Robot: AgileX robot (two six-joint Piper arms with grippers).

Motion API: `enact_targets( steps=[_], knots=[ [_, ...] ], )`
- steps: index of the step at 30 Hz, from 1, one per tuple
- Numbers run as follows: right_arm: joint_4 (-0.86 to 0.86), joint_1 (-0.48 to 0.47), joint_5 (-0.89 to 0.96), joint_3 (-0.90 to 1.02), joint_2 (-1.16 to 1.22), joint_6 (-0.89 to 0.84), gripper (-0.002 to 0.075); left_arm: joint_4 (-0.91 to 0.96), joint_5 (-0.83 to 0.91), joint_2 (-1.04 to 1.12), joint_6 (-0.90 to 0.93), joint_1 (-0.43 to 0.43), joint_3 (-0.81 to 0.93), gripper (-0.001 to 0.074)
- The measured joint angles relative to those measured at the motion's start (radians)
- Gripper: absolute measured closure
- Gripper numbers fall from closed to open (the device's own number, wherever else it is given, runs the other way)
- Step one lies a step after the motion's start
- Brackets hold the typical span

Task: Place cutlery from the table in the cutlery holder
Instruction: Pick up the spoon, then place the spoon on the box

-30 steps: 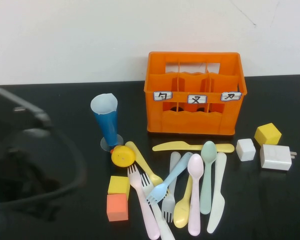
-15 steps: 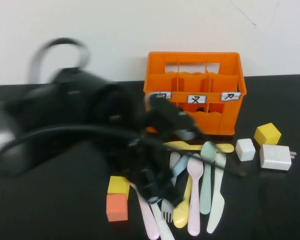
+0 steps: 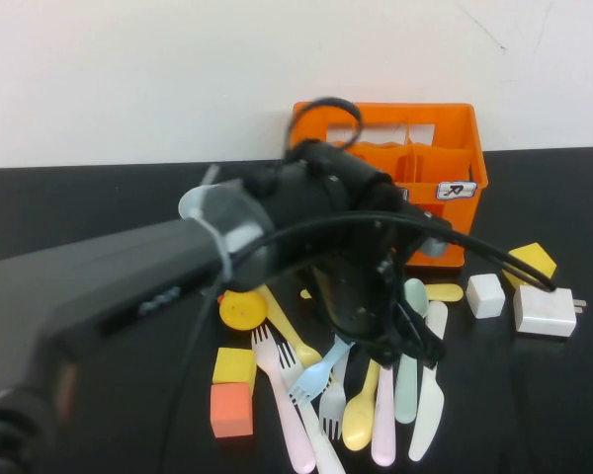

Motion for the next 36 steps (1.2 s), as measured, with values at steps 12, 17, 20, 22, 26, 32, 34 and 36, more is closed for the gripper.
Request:
enact_targets(
  steps=[12,17,20,22,26,32,34,36],
  knots=[
    [0.000,0.000,0.000,0.000,0.000,0.000,0.0729,0.017,-0.024,0.108,-0.065,-0.021,-0.041,0.0366],
    [0.000,0.000,0.000,0.000,0.000,0.000,0.0729,0.024,-0.041,0.118,-0.084,-0.021,-0.041,0.0423],
    [0.000,0.000,0.000,0.000,0.000,0.000,0.0729,0.024,-0.045,0.118,-0.091,-0.021,-0.041,0.0541],
    [0.000,0.000,0.000,0.000,0.000,0.000,0.0729,0.027,-0.047,0.118,-0.092,-0.021,-0.041,0.0622],
    [0.000,0.000,0.000,0.000,0.000,0.000,0.0729,0.027,-0.050,0.106,-0.093,-0.021,-0.047,0.0696],
    [0.000,0.000,0.000,0.000,0.000,0.000,0.0729,0.041,-0.065,0.065,-0.093,-0.021,-0.047,0.0706],
    [0.000,0.000,0.000,0.000,0.000,0.000,0.0729,0.047,-0.070,0.038,-0.093,-0.021,-0.047,0.0706],
    [0.000,0.000,0.000,0.000,0.000,0.000,0.0729,0.047,-0.080,0.012,-0.089,-0.021,-0.038,0.0706]
  ],
)
